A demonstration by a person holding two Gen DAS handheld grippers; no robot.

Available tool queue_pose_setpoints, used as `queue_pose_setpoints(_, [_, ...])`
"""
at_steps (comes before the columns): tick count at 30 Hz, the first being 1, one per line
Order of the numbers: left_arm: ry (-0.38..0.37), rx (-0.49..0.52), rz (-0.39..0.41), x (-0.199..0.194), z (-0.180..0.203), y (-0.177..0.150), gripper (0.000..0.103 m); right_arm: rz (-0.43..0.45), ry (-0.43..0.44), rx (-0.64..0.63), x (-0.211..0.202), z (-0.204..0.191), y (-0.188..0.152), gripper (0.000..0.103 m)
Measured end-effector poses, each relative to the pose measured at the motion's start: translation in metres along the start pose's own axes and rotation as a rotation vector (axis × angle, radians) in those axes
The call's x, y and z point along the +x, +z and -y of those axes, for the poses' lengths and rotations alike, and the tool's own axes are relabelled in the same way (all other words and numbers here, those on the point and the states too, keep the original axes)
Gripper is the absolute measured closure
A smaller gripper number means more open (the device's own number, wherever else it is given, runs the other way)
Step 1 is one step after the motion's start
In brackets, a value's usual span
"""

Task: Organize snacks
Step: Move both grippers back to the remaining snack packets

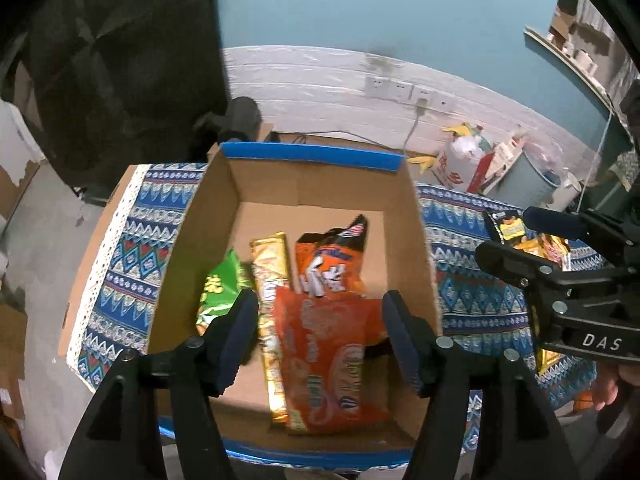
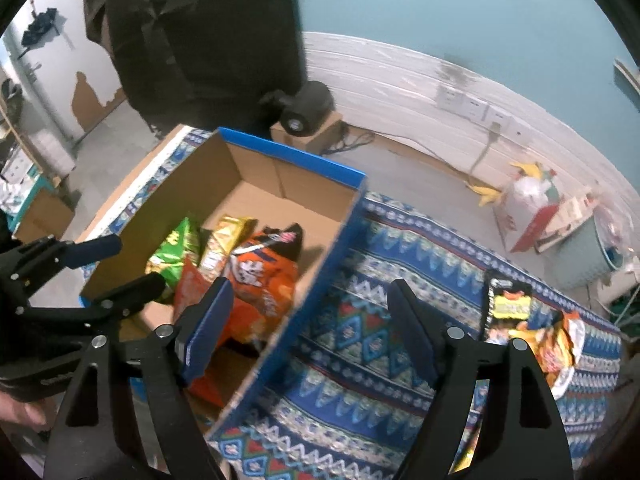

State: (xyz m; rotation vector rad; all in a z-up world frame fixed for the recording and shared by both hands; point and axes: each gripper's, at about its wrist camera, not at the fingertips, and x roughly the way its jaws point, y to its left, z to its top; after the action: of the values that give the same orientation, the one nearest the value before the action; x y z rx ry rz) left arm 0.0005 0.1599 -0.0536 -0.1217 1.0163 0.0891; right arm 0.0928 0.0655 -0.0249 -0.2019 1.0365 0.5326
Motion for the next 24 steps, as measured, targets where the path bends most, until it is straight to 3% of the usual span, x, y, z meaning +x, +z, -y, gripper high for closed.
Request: queue_pose_setpoints(24, [-0.062, 0.172, -0.075, 0.018, 0.104, -0.008, 0.034, -0.037, -0.145, 0.144, -0.037, 0.102, -0.068, 0.022])
